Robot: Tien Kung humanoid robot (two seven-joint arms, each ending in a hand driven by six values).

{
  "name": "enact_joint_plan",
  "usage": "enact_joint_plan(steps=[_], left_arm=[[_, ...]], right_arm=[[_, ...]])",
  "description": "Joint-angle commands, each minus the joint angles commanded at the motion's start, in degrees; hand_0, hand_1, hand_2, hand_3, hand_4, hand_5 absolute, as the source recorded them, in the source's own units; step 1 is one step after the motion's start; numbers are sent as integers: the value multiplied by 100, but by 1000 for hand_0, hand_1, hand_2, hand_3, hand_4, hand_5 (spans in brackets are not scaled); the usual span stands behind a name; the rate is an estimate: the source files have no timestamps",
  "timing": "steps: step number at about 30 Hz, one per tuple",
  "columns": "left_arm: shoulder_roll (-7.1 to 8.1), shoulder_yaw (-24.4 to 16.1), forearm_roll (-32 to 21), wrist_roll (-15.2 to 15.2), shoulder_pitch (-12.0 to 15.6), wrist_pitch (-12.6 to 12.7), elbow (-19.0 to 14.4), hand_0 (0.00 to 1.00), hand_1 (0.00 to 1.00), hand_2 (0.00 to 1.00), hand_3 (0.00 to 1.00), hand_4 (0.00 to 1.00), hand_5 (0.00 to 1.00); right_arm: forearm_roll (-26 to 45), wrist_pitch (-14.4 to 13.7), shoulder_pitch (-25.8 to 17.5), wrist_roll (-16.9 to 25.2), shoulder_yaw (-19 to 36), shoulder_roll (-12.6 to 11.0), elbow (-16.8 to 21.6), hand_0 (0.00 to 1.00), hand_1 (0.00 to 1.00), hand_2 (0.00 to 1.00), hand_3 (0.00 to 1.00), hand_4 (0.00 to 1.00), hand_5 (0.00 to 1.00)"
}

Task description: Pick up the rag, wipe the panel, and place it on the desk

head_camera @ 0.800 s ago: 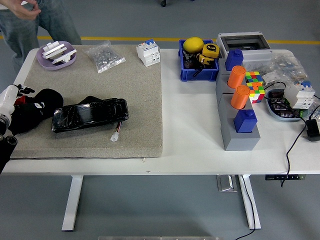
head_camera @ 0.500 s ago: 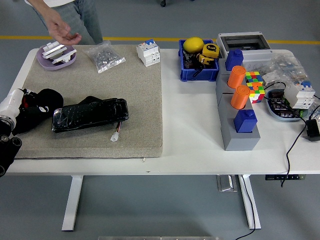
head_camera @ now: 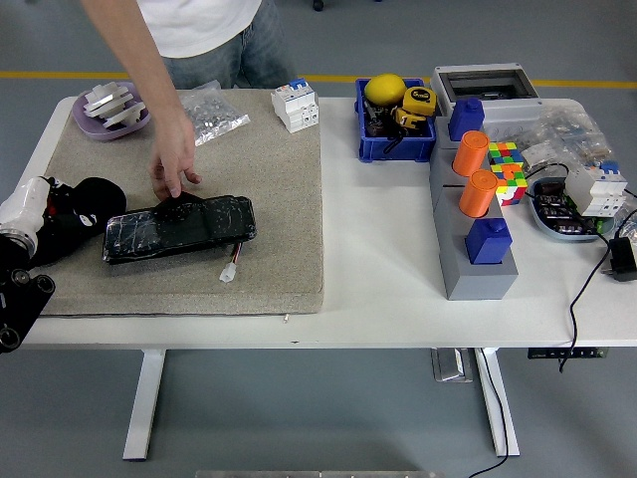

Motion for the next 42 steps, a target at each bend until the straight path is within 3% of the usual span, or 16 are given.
enact_joint_plan(steps=[4, 5, 10, 11, 16, 17, 22, 23, 28, 29, 35, 42], left_arm=[[9, 27, 53, 84, -8, 31, 41, 374, 516, 656, 574, 518, 2], [13, 39, 52, 96, -12, 26, 62, 335, 484, 643, 558, 356, 2], [24, 69, 65, 114, -14, 33, 98, 335, 484, 643, 558, 356, 2], [26, 81, 83, 119, -20, 41, 108, 350, 487, 637, 551, 299, 2], [33, 118, 124, 151, -27, 43, 125, 350, 487, 637, 551, 299, 2], [35, 129, 134, 150, -28, 58, 132, 348, 476, 627, 539, 233, 2], [37, 153, 194, 180, -25, 94, 128, 348, 476, 627, 539, 233, 2], [38, 158, 219, 187, -25, 106, 125, 336, 463, 620, 528, 129, 2], [43, 142, 380, 224, 2, 183, 71, 336, 463, 620, 528, 129, 2], [47, 121, 435, 236, 15, 204, 40, 329, 450, 611, 523, 94, 2], [106, -15, 824, 348, 163, 252, -399, 326, 448, 611, 523, 101, 2], [101, -123, 1187, 502, 512, 222, -1359, 303, 440, 606, 519, 85, 2]], right_arm=[[-27, -5, -5, 1, 74, 2, -11, 747, 282, 644, 610, 998, 547], [-35, -6, -5, 0, 88, -1, -11, 747, 282, 644, 610, 998, 547], [-104, -18, -7, 1, 191, -11, -13, 747, 282, 644, 610, 998, 547], [-122, -19, -8, 0, 216, -12, -12, 747, 281, 644, 611, 998, 547], [-248, -37, -4, 6, 356, -20, 2, 747, 281, 644, 611, 998, 547], [-271, -42, -2, 10, 385, -20, 5, 747, 282, 644, 612, 998, 547], [-296, -51, 3, 23, 428, -14, 1, 747, 282, 644, 612, 998, 547], [-296, -52, 3, 25, 430, -13, 0, 746, 282, 644, 612, 998, 548], [-267, -45, 8, 32, 408, -10, -11, 746, 282, 644, 612, 998, 548], [-255, -42, 9, 32, 394, -8, -15, 746, 283, 644, 614, 998, 548], [-179, -25, 7, 27, 317, -2, -32, 746, 281, 644, 615, 998, 550], [-92, -10, -2, 29, 235, -7, -46, 744, 282, 644, 614, 998, 550]])
